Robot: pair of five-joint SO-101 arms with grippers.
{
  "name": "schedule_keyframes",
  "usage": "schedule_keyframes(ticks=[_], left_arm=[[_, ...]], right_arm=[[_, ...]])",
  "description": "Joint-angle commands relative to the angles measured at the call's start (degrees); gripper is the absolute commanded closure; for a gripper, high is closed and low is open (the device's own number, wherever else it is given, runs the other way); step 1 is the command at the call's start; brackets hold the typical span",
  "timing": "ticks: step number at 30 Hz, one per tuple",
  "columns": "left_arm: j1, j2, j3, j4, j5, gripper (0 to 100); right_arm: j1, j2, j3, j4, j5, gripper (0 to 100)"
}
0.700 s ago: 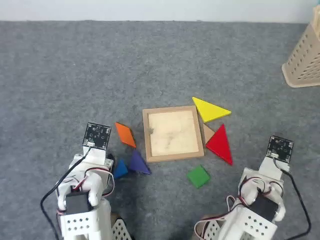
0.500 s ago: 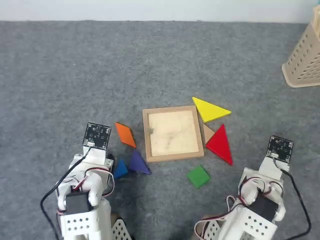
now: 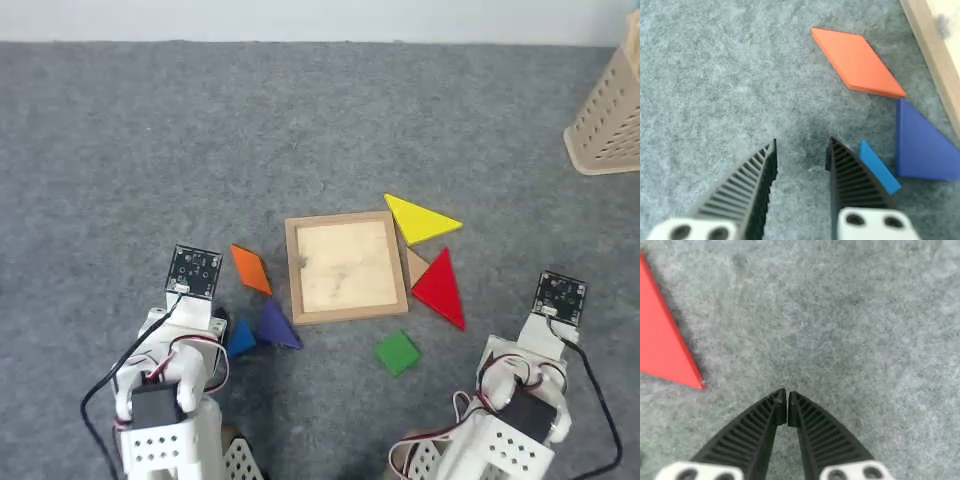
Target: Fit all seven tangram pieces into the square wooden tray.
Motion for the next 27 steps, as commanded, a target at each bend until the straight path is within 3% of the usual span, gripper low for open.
schedule_keyframes(ticks=[1,11,16,22,27], left_arm=[[-0.1,-1.1,-0.4,-0.3,0.5,85],[6.4,-1.1,-0.4,-0.4,0.5,85],[6.3,-1.1,-0.4,-0.4,0.3,85],[-6.7,-1.1,-0.4,0.0,-5.2,85],[-7.9,-1.1,-0.4,0.1,-5.5,85]], right_arm=[[-0.7,-1.4,0.7,0.7,-0.6,99.2],[-1.1,-1.4,0.7,0.7,-0.9,99.2],[-1.1,-1.4,0.7,0.6,-1.0,99.2],[-3.7,-1.4,0.7,-8.3,-0.3,99.2],[-7.3,-1.2,0.5,-17.5,9.2,99.2]])
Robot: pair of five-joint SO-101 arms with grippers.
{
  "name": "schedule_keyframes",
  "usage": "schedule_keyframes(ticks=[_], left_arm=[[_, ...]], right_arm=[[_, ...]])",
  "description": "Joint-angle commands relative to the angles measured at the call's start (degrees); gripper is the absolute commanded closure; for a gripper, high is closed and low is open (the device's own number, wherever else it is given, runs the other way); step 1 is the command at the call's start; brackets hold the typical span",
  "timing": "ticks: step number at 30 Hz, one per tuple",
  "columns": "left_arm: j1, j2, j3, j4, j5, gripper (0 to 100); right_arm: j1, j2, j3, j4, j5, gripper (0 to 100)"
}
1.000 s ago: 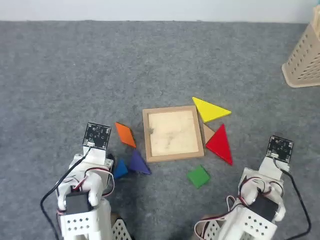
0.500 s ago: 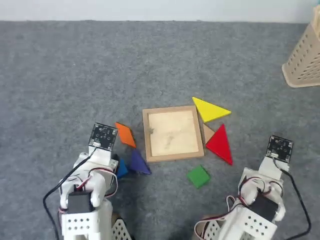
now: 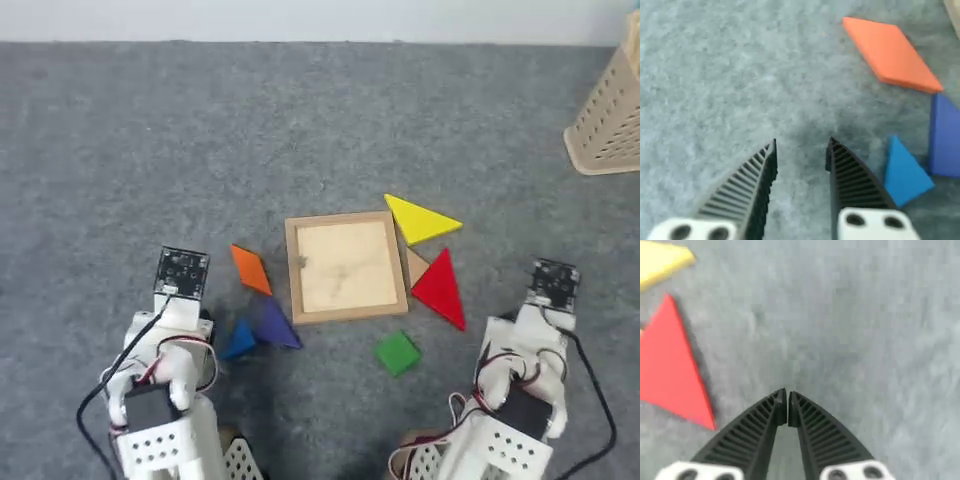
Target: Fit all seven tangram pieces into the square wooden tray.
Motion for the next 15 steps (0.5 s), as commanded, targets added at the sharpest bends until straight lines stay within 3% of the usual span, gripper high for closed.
schedule_keyframes(ticks=[1,6,11,15], left_arm=[[-0.9,-1.1,-0.4,0.1,-0.8,85],[-0.9,-1.1,-0.4,0.1,-0.8,85],[-0.9,-1.1,-0.4,0.1,-0.8,85],[-0.7,-1.1,-0.4,0.1,-0.8,85]], right_arm=[[-2.7,-1.2,0.5,-4.6,4.9,99.1],[-2.9,-0.7,-1.8,-0.4,10.7,93.5],[-3.2,0.3,-11.3,4.3,10.7,96.5],[-7.3,10.6,-15.8,5.3,10.6,96.7]])
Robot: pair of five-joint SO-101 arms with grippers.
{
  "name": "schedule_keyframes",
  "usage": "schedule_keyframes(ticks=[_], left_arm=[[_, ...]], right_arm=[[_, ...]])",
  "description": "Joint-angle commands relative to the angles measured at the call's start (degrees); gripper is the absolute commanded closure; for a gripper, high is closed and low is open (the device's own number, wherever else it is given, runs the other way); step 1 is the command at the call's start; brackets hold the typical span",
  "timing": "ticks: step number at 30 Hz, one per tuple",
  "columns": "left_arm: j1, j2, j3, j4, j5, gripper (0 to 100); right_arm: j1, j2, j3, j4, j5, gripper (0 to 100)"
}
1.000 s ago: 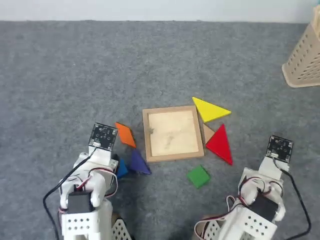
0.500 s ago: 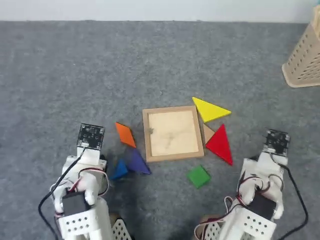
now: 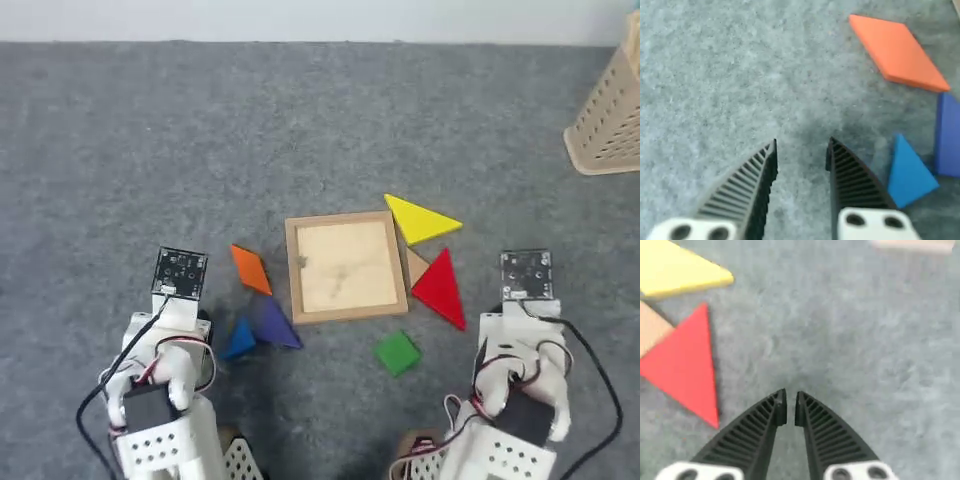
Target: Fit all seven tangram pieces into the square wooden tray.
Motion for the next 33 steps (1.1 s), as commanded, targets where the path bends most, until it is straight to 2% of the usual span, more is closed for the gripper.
schedule_keyframes(ticks=[1,7,11,16,21,24,33], left_arm=[[-0.3,-1.1,-0.4,0.1,-0.6,85],[-0.4,-1.1,-0.4,0.1,-0.6,85],[-0.4,-1.1,-0.4,0.1,-0.6,85],[-0.4,-1.1,-0.4,0.1,-0.6,85],[-0.4,-1.1,-0.4,0.1,-0.6,85],[-0.4,-1.1,-0.4,0.1,-0.6,85],[-0.3,-1.1,-0.4,0.1,-0.6,85]], right_arm=[[-3.5,12.3,-6.9,-0.4,0.8,96.7],[-8.0,42.2,-21.6,-2.1,0.3,96.7],[-10.9,60.4,-33.2,-1.0,-6.0,96.6],[-18.4,76.4,-44.9,1.5,-10.7,96.3],[-28.8,81.7,-46.9,1.1,-12.7,84.7],[-32.5,81.8,-46.9,-0.4,-16.7,82.4],[-32.1,89.4,-46.0,-7.3,-19.3,71.5]])
